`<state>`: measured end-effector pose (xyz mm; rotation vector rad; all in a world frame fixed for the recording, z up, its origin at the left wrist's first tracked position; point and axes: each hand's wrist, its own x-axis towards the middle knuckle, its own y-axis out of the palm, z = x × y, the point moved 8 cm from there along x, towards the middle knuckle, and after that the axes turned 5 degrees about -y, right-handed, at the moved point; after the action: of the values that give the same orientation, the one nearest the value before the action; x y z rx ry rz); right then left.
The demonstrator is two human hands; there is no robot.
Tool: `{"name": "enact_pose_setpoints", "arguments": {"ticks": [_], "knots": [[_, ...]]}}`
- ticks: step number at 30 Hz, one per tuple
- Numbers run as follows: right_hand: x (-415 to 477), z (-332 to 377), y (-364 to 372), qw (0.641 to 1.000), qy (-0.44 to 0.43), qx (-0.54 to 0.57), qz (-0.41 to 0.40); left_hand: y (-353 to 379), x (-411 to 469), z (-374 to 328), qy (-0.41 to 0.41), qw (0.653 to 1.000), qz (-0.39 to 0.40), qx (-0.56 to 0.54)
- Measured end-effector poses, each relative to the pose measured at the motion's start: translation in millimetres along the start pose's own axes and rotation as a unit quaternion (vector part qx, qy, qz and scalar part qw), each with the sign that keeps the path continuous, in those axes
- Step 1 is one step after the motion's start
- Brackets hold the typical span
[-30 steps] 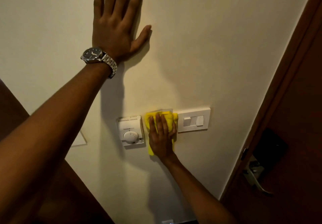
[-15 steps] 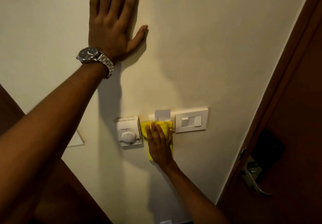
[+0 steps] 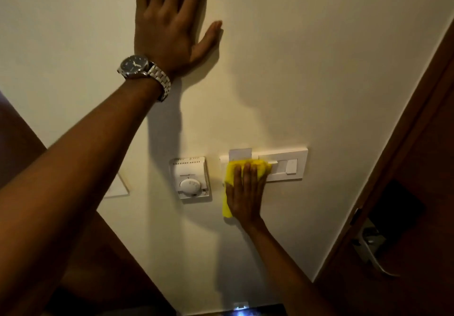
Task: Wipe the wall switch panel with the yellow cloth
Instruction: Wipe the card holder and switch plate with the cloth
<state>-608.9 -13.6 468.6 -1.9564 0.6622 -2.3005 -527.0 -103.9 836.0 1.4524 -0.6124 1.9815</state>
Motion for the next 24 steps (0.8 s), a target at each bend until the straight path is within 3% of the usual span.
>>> {"name": "enact_pose_setpoints", "arguments": {"ticks": [2, 7, 11, 16, 21, 24], "knots": [[17, -3, 0, 0.999, 0.032, 0.030, -0.015, 0, -1, 1, -0.005, 1.000, -0.012, -0.002], [-16, 10, -1, 0.998, -0.044, -0.053, 0.012, -1, 1, -1, 0.001, 1.000, 0.021, -0.002], [30, 17, 0, 0.999, 0.046, 0.008, -0.020, -2, 1, -2, 0.008, 1.000, 0.013, 0.007], [22, 21, -3, 0.998, 0.002, -0.051, 0.024, -1, 5, -5, 0.030, 0.997, 0.073, -0.012], [26, 29, -32, 0.980, 0.150, 0.115, 0.055, -33, -2, -17, -0.014, 0.983, 0.175, -0.062], [20, 31, -50, 0.946, 0.223, 0.234, 0.008, -83, -79, -25, -0.092, 0.975, 0.130, -0.155]]}}
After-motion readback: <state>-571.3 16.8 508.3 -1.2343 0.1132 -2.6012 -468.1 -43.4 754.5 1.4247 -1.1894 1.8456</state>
